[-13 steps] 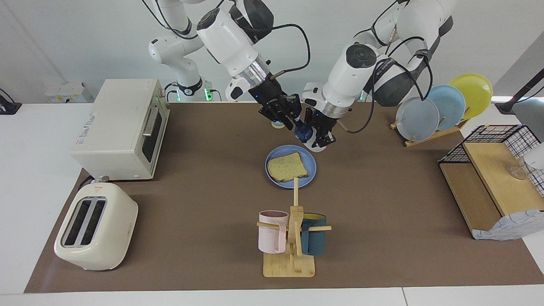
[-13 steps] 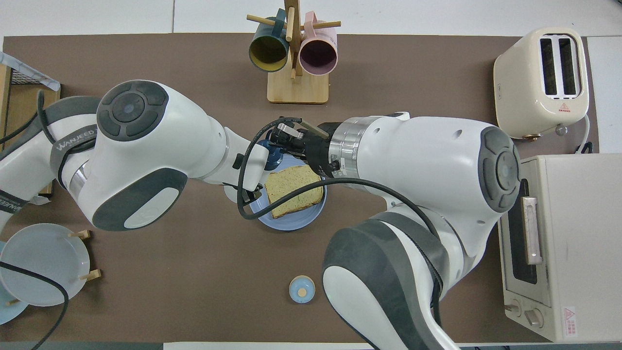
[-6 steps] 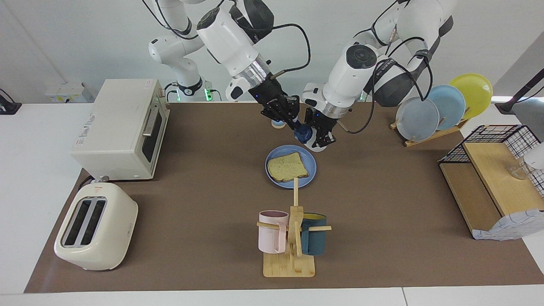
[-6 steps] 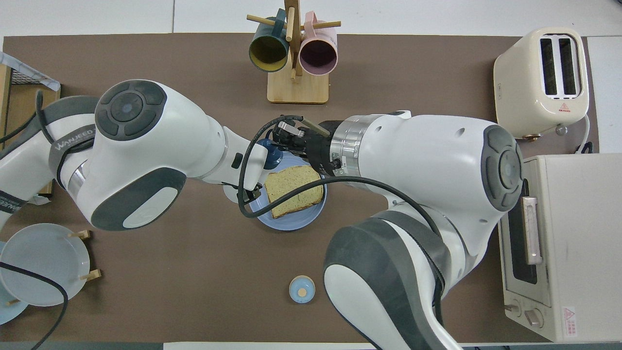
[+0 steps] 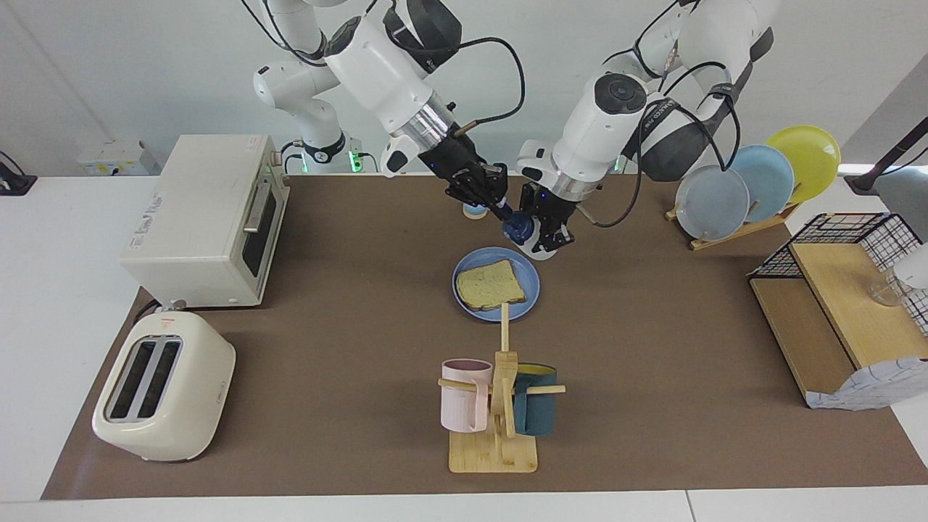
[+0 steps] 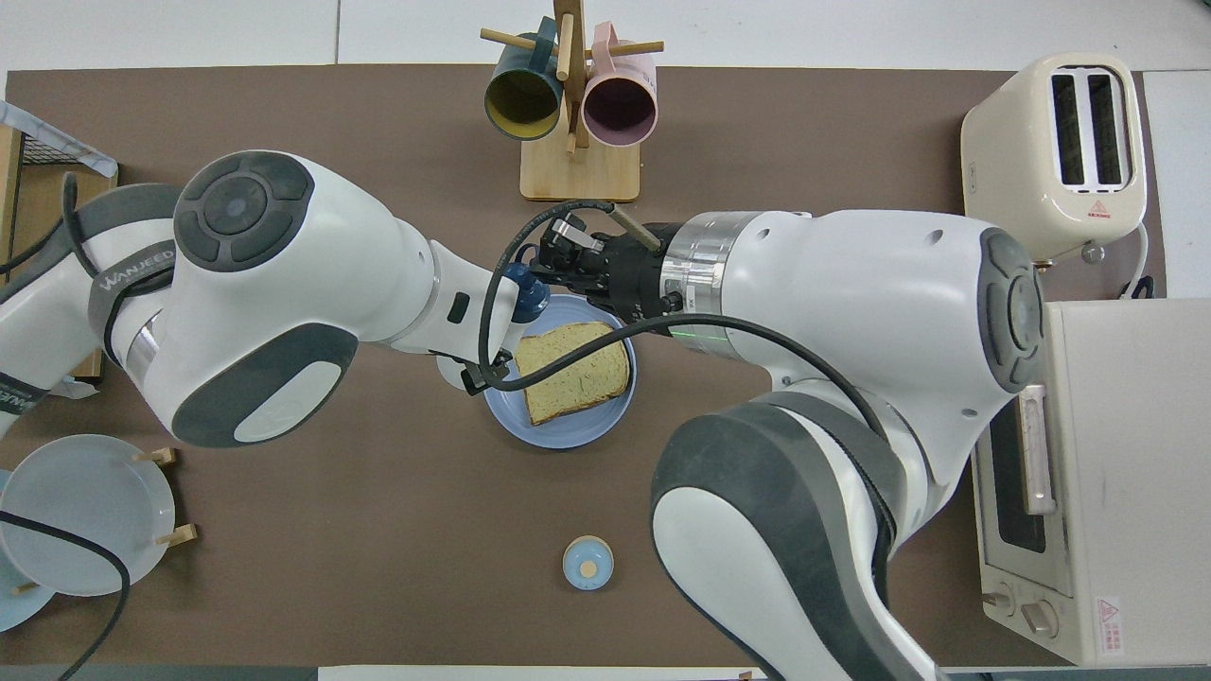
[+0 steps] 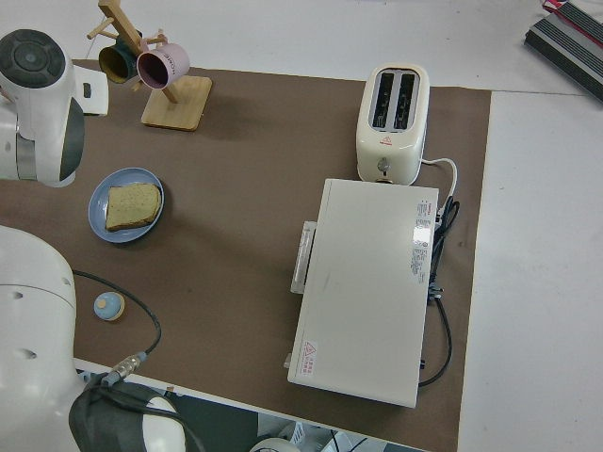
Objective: Put bread on plate and add seasoning
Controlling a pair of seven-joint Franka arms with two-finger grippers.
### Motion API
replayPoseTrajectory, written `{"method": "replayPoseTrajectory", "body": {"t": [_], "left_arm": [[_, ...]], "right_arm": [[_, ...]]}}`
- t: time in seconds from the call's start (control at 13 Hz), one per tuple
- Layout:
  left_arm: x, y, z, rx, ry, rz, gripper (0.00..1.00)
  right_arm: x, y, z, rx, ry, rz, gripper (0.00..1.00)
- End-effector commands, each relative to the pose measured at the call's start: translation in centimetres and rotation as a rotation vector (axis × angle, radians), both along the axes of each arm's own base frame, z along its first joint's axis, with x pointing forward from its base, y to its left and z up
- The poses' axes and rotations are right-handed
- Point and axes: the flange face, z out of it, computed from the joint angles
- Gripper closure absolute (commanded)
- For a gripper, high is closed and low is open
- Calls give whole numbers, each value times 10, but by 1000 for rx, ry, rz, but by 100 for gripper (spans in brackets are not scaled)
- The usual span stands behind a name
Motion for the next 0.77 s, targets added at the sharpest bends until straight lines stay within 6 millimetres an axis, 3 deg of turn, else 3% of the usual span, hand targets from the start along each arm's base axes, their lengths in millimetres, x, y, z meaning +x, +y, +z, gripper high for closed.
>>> {"method": "replayPoseTrajectory", "body": {"t": [0.0,0.31,0.39,0.46,0.69], "left_arm": [[-7,1,-4,9,17,-18,100],[-7,1,-5,10,18,-19,100],[-7,1,-5,9,17,-19,100],[-7,1,-5,9,17,-19,100],[-8,-1,-4,15,12,-22,100]], "right_arm": [[11,-8,17,77,11,-64,100],[17,-22,18,107,30,-98,100],[17,-23,16,100,31,-91,70],[16,-23,13,88,32,-81,1],[25,-58,0,39,8,-75,0]]}}
